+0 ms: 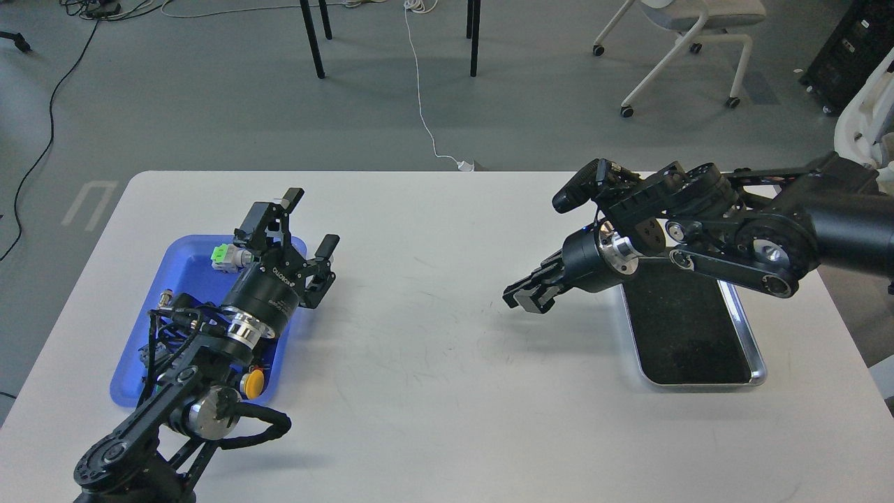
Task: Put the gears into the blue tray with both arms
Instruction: 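Carry the black part with the right gripper to the table center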
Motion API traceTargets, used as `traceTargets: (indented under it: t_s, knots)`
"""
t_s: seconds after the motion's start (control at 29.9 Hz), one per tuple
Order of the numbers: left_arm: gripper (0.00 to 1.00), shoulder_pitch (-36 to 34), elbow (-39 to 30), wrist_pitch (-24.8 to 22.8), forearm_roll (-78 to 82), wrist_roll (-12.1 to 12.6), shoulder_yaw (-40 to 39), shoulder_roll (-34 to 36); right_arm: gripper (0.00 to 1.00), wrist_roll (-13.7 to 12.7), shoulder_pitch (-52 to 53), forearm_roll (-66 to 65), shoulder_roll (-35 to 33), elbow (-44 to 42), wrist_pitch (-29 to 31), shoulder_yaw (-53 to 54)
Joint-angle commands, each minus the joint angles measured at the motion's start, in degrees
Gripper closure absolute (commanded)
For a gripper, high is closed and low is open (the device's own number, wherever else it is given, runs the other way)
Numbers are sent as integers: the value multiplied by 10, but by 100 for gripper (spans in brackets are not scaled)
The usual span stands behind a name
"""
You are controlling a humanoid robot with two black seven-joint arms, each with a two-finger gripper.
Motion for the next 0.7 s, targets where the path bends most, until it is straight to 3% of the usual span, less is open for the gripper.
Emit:
traceTargets:
  t_s: [0.0, 0.3, 0.67]
  knots:
    - [2, 0, 0, 0, 0, 0, 0, -1, 85, 0, -5, 1, 38, -19, -31, -18]
    - [2, 3, 0, -1, 0, 0, 0, 0, 85, 0, -31, 4, 122, -71, -72, -40]
    - [2, 5, -1, -1, 0, 0, -1, -3, 84, 0, -66, 8, 145, -77, -128, -63]
